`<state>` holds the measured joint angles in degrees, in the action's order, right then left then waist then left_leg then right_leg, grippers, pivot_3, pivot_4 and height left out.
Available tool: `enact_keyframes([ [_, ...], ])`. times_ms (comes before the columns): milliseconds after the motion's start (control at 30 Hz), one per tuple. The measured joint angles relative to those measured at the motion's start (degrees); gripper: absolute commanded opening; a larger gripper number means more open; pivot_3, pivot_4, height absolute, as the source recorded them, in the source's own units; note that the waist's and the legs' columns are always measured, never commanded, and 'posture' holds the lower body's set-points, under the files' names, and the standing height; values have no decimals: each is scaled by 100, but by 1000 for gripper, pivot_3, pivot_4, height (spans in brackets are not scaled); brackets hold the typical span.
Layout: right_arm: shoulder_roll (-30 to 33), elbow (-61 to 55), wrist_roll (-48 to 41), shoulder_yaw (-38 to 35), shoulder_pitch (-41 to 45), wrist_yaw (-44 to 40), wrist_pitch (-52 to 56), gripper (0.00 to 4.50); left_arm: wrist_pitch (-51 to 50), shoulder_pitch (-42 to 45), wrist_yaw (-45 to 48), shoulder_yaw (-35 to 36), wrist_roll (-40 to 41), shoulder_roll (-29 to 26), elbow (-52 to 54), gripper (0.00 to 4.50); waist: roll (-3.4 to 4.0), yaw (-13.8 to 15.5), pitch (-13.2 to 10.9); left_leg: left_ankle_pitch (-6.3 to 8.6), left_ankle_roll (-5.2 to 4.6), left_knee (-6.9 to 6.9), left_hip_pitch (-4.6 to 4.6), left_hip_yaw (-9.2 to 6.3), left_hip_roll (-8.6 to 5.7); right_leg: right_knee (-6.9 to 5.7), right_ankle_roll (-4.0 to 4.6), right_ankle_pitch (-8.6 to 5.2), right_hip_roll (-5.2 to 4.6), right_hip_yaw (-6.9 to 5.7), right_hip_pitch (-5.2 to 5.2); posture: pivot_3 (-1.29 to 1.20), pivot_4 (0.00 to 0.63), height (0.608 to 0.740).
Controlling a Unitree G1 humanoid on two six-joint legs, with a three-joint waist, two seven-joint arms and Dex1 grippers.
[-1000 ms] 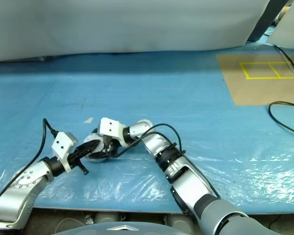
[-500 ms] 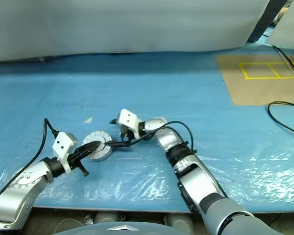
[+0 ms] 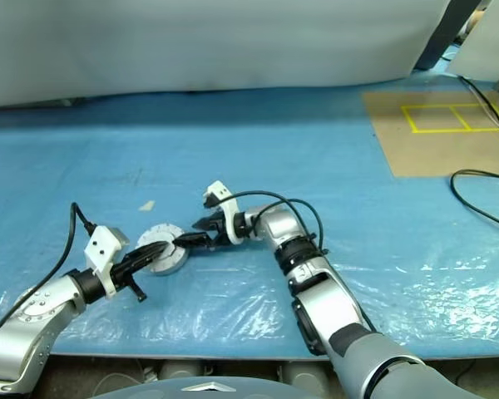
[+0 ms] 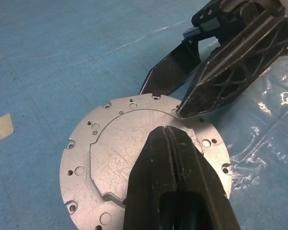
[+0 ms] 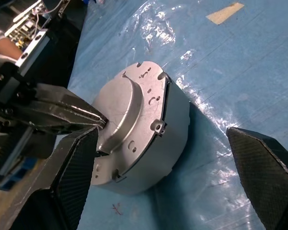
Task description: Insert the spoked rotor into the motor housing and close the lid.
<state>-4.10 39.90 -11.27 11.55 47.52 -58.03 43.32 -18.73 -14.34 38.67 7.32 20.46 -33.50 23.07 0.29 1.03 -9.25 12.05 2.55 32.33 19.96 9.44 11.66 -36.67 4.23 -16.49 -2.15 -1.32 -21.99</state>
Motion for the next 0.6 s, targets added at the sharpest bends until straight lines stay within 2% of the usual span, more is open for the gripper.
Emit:
enact_keyframes([
  [200, 30, -30, -248, -120, 202, 94, 1177, 4476, 24, -13, -1, -6, -5, -1, -9, 0, 5, 15, 4, -1, 3, -8, -1, 1, -2, 4, -1, 0, -1, 0, 2, 0, 150, 740],
  [367, 143, -668, -511, 220, -109, -108, 2074, 4476, 46, -29, 2, -12, -12, -1, -23, 0, 12, 26, 8, -1, 5, -17, -2, 1, -3, 12, -3, 1, 0, 0, 15, 0, 150, 740],
  [467, -125, -847, -714, 114, -334, 154, 2526, 4476, 65, -34, 3, 3, -19, -16, -52, 0, 19, 15, 12, -5, 13, -26, -17, 1, -1, 12, 1, -3, 1, 0, 23, 0, 150, 740],
  [533, -270, -604, -970, -385, -341, 610, 2646, 4078, 69, -10, 0, 2, -32, -28, -68, 0, 21, 17, 14, -8, 19, -33, -30, 2, -3, 13, 5, -7, 0, 2, 34, 0, 150, 740],
  [600, -276, -181, -1331, -1132, -332, 1124, 2644, 3394, 70, -36, -1, -21, -34, -29, -62, 0, 29, 64, 16, -9, 19, -33, -53, 2, -7, 24, 3, -9, -6, 3, 51, 0, 150, 740],
])
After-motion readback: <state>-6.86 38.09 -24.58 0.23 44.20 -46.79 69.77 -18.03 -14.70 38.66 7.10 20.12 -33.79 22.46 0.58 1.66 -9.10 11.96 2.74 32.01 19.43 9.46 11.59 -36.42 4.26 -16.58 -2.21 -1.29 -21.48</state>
